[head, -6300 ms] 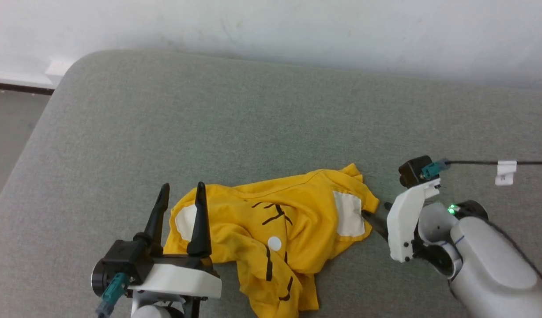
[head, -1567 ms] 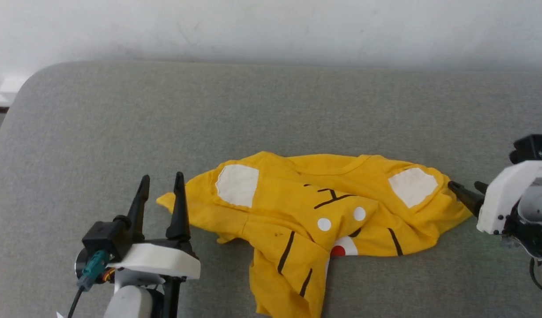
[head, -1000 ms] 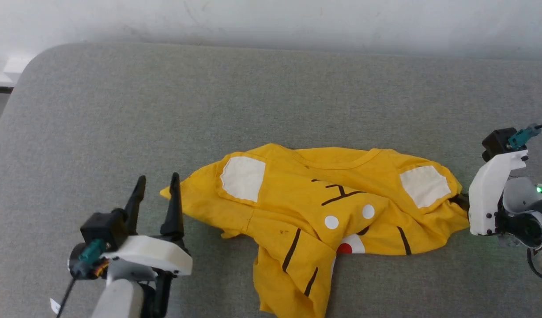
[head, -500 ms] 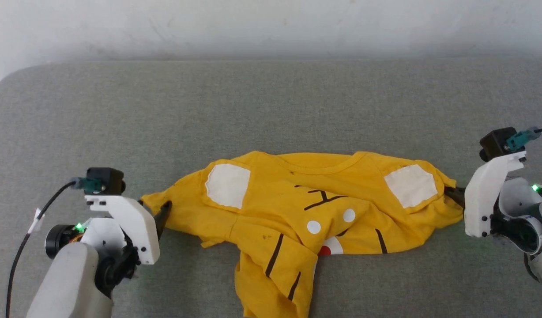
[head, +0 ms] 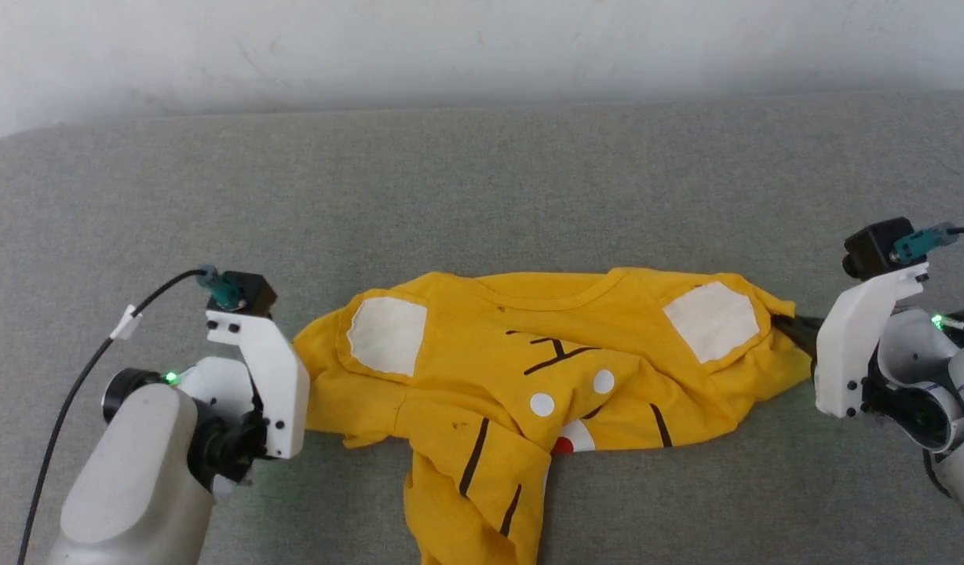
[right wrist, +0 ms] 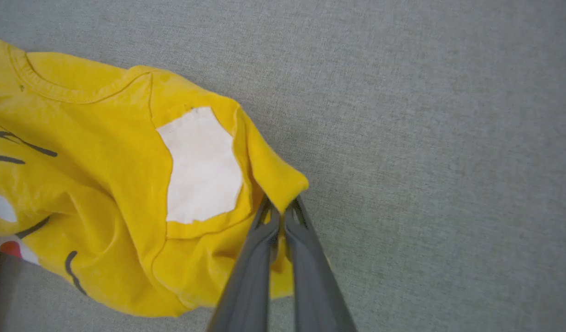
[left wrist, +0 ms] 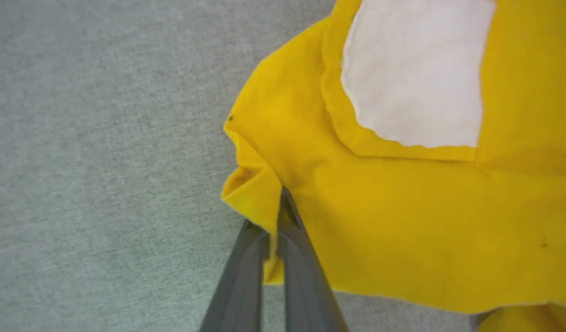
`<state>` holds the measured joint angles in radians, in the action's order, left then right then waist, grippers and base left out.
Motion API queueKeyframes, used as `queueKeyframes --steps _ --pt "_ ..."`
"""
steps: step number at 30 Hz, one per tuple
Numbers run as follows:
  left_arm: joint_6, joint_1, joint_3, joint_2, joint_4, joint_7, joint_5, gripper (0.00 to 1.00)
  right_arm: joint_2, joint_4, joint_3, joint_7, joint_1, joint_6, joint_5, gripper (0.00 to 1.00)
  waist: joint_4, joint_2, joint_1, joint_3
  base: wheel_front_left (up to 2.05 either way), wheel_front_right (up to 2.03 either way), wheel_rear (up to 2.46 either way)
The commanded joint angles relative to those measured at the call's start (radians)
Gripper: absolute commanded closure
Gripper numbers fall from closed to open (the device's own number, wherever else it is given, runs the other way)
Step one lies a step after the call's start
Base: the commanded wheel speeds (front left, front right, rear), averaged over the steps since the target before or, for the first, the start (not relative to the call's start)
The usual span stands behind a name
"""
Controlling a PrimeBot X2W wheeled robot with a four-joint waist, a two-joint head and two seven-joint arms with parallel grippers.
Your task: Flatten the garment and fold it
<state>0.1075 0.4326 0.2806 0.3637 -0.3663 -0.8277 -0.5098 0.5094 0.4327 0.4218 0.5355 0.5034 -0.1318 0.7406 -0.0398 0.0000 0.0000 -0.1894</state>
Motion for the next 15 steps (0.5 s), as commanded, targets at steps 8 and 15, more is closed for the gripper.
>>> queueKeyframes --steps 8,15 --pt "0.007 0.095 -0.008 0.047 0.125 0.143 0.078 1.0 0.076 -0.073 -0.043 -0.128 0.058 0.001 -0.067 1.0 0.007 0.0 0.0 0.081 0.0 0.0 0.0" --pt "-0.005 0.285 -0.028 0.088 0.098 0.306 0.175 1.0 0.099 -0.042 -0.073 -0.185 0.222 0.001 -0.121 1.0 0.049 0.0 0.0 0.085 0.0 0.0 0.0"
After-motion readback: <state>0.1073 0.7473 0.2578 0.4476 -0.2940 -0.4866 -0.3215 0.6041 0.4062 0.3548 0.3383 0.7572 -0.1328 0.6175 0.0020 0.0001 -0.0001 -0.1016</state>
